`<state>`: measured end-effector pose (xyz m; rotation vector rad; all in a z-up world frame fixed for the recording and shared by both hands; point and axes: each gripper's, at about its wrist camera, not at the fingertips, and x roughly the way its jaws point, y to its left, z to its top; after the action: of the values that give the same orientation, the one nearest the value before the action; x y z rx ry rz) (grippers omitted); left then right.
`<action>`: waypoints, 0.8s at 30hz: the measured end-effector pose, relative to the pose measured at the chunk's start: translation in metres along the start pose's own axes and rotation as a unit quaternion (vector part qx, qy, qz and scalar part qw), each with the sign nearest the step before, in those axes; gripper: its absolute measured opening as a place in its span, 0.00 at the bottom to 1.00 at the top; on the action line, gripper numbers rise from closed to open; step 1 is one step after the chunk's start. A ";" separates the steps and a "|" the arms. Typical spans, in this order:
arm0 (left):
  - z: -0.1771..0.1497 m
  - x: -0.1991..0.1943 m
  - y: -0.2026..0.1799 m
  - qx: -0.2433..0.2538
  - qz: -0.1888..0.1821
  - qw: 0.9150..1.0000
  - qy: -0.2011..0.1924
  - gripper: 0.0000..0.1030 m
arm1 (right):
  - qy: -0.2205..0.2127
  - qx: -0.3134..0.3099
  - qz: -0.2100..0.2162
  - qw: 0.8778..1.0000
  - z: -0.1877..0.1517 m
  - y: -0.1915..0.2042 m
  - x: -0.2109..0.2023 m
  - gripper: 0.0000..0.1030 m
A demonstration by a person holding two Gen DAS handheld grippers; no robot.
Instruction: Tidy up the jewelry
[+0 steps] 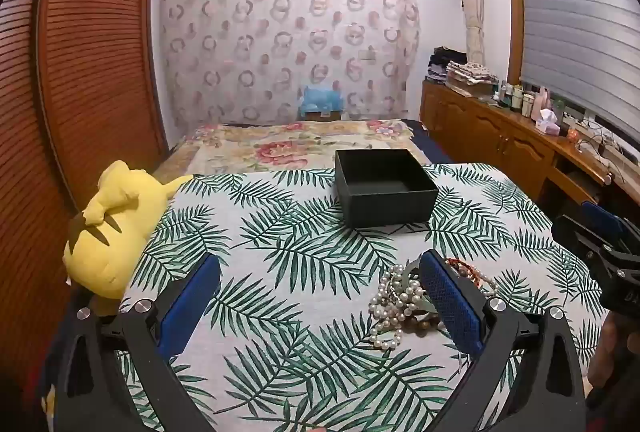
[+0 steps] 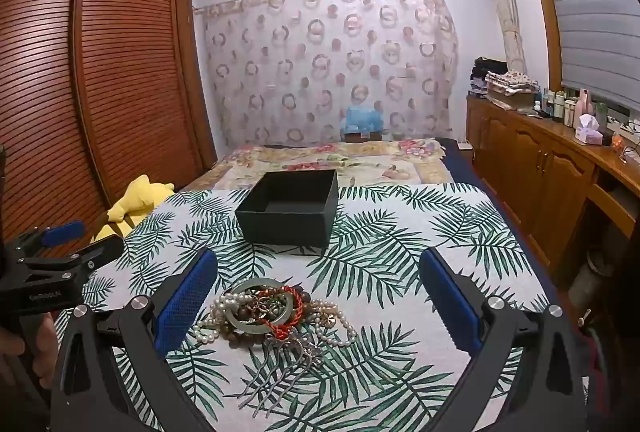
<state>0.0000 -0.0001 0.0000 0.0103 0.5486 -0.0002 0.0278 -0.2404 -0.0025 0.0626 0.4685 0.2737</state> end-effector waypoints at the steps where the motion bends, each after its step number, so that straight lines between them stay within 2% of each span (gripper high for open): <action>1: 0.000 0.000 0.000 0.000 0.000 1.000 0.000 0.94 | 0.000 -0.001 -0.001 1.000 0.000 0.000 0.000 0.98; 24: 0.007 -0.012 0.000 -0.004 -0.005 1.000 -0.013 0.94 | -0.002 -0.002 -0.001 1.000 0.001 -0.002 -0.001 0.98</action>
<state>-0.0062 -0.0005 0.0122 -0.0007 0.5222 -0.0079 0.0283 -0.2424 -0.0016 0.0597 0.4649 0.2727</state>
